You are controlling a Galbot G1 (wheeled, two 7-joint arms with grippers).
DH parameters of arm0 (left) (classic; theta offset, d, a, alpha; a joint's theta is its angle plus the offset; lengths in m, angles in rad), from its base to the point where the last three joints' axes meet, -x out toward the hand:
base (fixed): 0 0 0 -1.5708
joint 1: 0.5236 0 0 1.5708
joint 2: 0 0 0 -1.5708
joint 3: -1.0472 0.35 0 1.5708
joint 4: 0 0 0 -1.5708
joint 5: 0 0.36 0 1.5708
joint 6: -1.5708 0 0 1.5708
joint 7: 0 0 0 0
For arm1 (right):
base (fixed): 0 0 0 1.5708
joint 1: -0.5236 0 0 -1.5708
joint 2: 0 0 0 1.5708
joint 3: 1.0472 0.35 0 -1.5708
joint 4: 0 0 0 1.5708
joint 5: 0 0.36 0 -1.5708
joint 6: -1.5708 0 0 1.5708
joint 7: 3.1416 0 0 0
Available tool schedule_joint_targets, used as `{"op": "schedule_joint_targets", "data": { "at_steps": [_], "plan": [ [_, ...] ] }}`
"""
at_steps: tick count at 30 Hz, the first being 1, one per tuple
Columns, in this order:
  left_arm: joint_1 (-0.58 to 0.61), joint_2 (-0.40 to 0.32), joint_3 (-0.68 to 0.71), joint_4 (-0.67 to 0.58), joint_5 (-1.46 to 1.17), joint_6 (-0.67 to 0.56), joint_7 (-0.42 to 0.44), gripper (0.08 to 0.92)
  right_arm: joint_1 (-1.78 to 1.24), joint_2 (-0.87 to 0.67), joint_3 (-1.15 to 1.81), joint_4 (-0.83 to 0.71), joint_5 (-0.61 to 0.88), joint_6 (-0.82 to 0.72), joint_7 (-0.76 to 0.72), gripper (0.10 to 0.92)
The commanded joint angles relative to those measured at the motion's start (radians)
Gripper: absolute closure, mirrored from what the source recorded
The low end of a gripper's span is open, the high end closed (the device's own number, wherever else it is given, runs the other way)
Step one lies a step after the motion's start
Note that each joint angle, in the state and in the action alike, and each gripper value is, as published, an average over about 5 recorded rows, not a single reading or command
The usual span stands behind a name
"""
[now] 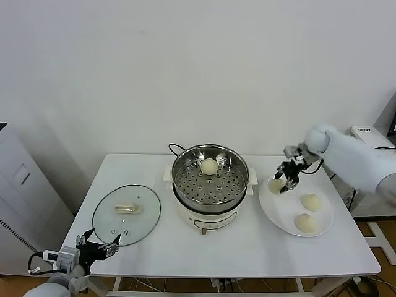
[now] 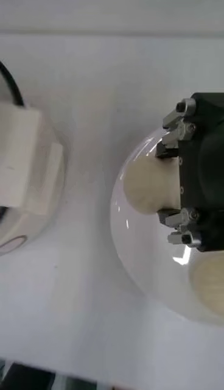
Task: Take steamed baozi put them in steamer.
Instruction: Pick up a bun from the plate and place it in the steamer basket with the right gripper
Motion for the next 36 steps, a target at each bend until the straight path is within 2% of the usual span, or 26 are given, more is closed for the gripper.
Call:
{"op": "schedule_joint_targets", "data": {
  "at_steps": [1,7,17,29,36],
  "plan": [
    [0.001,0.001,0.001,0.003,0.002,-0.002,0.0,0.177,0.302,-0.085,-0.242,0.211,0.22,-0.135,-0.018,0.516],
    [0.0,0.003,0.001,0.005,0.003,-0.004,-0.001,0.177,0.385,-0.052,-0.27,0.288,0.365,-0.226,0.047,0.516],
    [0.008,-0.008,0.001,0.002,0.021,-0.009,0.0,0.177,0.326,0.115,-0.226,0.333,0.595,-0.336,0.23,0.516],
    [0.019,-0.019,-0.003,0.001,0.027,-0.015,0.0,0.177,0.16,0.352,-0.165,0.234,0.615,-0.393,0.366,0.516],
    [0.028,-0.015,-0.006,-0.005,0.027,-0.026,0.002,0.177,0.111,0.437,-0.173,0.189,0.609,-0.429,0.424,0.516]
  ]
}}
